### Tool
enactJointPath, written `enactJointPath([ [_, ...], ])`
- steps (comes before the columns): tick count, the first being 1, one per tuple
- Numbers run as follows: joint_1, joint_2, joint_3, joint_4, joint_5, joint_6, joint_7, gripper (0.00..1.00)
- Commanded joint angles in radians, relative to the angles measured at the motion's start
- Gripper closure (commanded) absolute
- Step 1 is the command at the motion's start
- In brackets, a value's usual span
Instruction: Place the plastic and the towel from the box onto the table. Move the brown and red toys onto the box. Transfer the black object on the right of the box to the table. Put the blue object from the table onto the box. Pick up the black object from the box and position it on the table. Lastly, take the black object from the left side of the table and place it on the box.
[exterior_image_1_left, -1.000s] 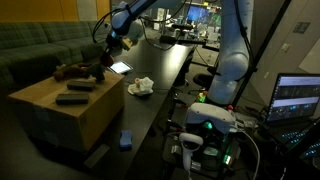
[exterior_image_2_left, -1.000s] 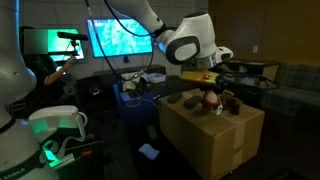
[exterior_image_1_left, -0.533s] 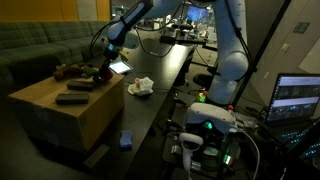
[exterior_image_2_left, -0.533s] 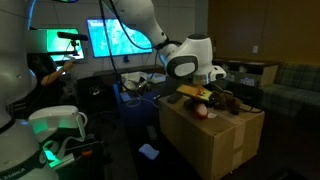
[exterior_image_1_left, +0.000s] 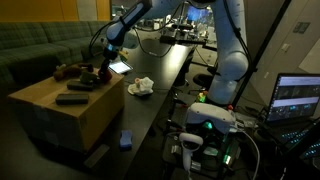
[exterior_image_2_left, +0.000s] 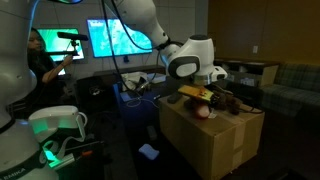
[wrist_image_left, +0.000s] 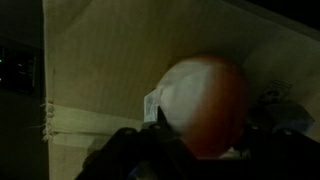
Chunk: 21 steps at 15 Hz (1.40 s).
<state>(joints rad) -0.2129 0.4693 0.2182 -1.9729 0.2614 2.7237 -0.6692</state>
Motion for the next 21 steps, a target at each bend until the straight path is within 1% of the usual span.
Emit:
enactJointPath([
  [1, -0.016, -0.02, 0.014, 0.021, -0.003, -0.014, -0.015, 0.08],
  [2, -0.018, -0.027, 0.01, 0.02, -0.003, -0.011, -0.013, 0.02],
  [3, -0.022, -0.035, 0.007, 0.019, -0.005, -0.01, -0.016, 0.0],
  [5, -0.039, -0.055, 0.002, 0.012, 0.002, -0.009, -0.024, 0.0],
  [8, -0.091, -0.093, -0.004, -0.003, 0.031, -0.012, -0.049, 0.0],
  [10, -0.137, -0.108, 0.006, -0.001, 0.068, -0.043, -0.091, 0.0],
  [12, -0.165, -0.121, -0.002, -0.004, 0.108, -0.051, -0.127, 0.0],
  [14, -0.182, -0.124, -0.023, -0.012, 0.133, -0.05, -0.15, 0.0],
  [17, -0.197, -0.111, -0.069, -0.039, 0.14, -0.028, -0.16, 0.0],
  [19, -0.211, -0.099, -0.11, -0.052, 0.121, -0.033, -0.17, 0.0],
  [21, -0.213, -0.06, -0.153, -0.054, 0.1, -0.005, -0.164, 0.0],
])
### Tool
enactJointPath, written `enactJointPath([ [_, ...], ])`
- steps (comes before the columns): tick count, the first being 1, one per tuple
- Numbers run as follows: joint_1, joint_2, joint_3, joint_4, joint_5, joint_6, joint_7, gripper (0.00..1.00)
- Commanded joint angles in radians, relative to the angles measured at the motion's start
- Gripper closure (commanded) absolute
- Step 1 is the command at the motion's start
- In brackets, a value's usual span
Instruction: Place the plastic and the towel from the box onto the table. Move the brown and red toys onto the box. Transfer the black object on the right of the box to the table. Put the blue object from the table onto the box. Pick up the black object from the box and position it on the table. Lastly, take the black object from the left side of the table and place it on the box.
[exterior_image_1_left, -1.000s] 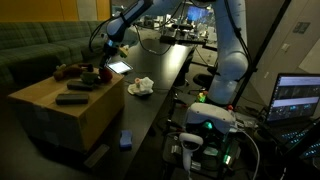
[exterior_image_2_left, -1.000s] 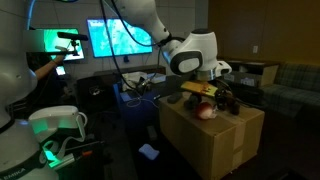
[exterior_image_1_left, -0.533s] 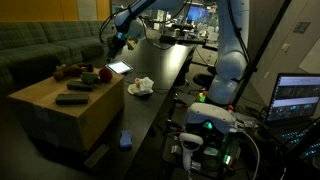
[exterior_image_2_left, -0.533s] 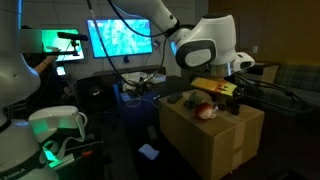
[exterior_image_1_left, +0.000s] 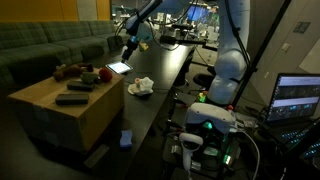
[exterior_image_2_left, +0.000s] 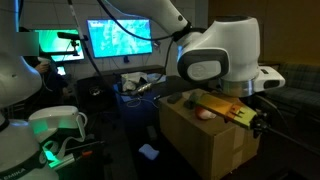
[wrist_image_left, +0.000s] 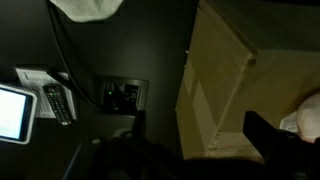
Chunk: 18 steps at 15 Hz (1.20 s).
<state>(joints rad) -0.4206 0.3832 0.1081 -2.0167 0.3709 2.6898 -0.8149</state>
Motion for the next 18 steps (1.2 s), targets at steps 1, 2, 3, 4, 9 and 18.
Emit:
enactJointPath([
  [1, -0.015, 0.046, -0.061, 0.0, -0.015, 0.019, -0.023, 0.0],
  [2, -0.016, 0.077, -0.077, 0.007, -0.023, 0.034, -0.014, 0.0],
  [3, -0.025, 0.103, -0.09, 0.024, -0.032, 0.021, -0.012, 0.0],
  [4, -0.026, 0.135, -0.104, 0.035, -0.044, 0.036, 0.0, 0.0],
  [9, -0.061, 0.302, -0.135, 0.126, -0.095, 0.078, 0.038, 0.0],
  [18, -0.09, 0.542, -0.197, 0.335, -0.256, 0.075, 0.207, 0.0],
])
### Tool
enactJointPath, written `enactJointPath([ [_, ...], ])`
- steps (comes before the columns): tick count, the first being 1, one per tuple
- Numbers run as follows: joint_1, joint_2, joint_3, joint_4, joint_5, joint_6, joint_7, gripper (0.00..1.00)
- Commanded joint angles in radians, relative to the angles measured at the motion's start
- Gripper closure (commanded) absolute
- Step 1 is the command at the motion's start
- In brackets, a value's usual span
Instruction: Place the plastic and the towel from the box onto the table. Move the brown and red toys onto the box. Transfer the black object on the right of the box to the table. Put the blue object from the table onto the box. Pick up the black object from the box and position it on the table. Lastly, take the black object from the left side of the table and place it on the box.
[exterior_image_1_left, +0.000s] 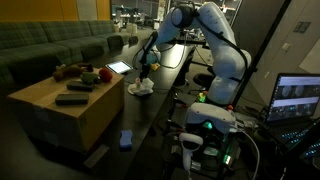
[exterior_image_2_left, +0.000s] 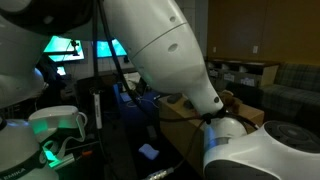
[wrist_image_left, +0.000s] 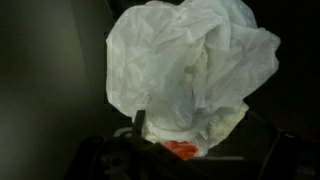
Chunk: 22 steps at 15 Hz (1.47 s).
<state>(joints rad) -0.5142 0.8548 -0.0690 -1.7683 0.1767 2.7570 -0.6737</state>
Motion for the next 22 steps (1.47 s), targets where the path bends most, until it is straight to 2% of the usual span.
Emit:
enactJointPath([
  [1, 0.011, 0.09, -0.032, 0.104, -0.084, 0.014, 0.088, 0.0],
  [6, 0.027, 0.168, -0.061, 0.179, -0.181, 0.033, 0.184, 0.02],
  [7, 0.032, 0.182, -0.067, 0.192, -0.196, 0.041, 0.206, 0.26],
  [8, 0.035, 0.192, -0.072, 0.204, -0.21, 0.042, 0.223, 0.26],
  [9, 0.044, 0.204, -0.083, 0.215, -0.223, 0.048, 0.244, 0.31],
  [13, 0.048, 0.224, -0.084, 0.244, -0.249, 0.021, 0.276, 0.62],
  [17, 0.003, 0.197, -0.019, 0.225, -0.228, -0.072, 0.227, 0.92],
  [19, -0.008, 0.186, -0.001, 0.204, -0.22, -0.116, 0.216, 1.0],
  [22, -0.023, 0.175, 0.021, 0.178, -0.209, -0.165, 0.204, 0.98],
])
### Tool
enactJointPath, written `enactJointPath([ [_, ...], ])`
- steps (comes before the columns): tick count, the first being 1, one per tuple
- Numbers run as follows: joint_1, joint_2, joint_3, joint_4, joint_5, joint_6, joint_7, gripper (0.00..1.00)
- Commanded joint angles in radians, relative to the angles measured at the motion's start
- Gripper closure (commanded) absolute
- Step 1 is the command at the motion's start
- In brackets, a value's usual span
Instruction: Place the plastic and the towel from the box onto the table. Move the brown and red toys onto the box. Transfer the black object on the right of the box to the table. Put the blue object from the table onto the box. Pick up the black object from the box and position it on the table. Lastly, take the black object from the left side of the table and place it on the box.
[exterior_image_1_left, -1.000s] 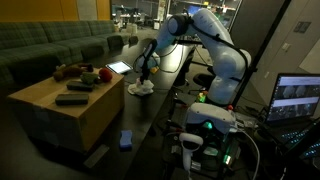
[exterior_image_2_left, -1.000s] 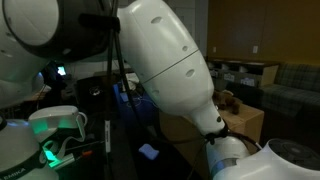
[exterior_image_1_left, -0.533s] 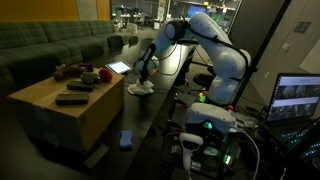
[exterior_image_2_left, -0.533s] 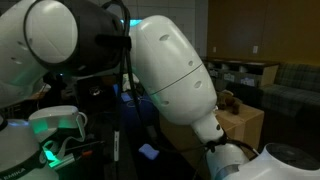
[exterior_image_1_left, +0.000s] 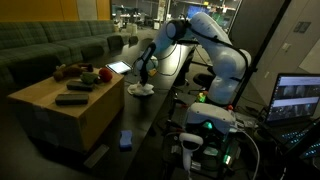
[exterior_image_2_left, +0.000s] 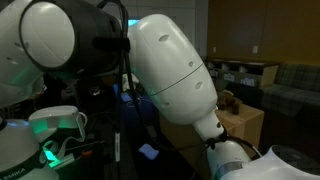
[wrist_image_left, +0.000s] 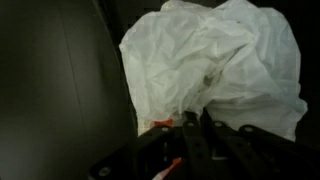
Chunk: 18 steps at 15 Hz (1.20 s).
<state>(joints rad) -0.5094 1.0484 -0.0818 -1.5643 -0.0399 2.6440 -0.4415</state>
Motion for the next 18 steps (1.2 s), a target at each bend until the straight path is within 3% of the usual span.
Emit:
enactJointPath([
  [1, -0.028, -0.023, 0.036, -0.033, 0.008, -0.066, -0.029, 0.99],
  [6, -0.019, -0.103, 0.04, -0.117, 0.002, -0.064, -0.041, 0.99],
  [11, -0.049, -0.286, 0.112, -0.29, 0.016, -0.065, -0.151, 0.99],
  [15, -0.029, -0.421, 0.157, -0.442, 0.031, -0.051, -0.221, 0.99],
  [18, 0.0, -0.456, 0.186, -0.521, 0.056, -0.06, -0.257, 0.99],
])
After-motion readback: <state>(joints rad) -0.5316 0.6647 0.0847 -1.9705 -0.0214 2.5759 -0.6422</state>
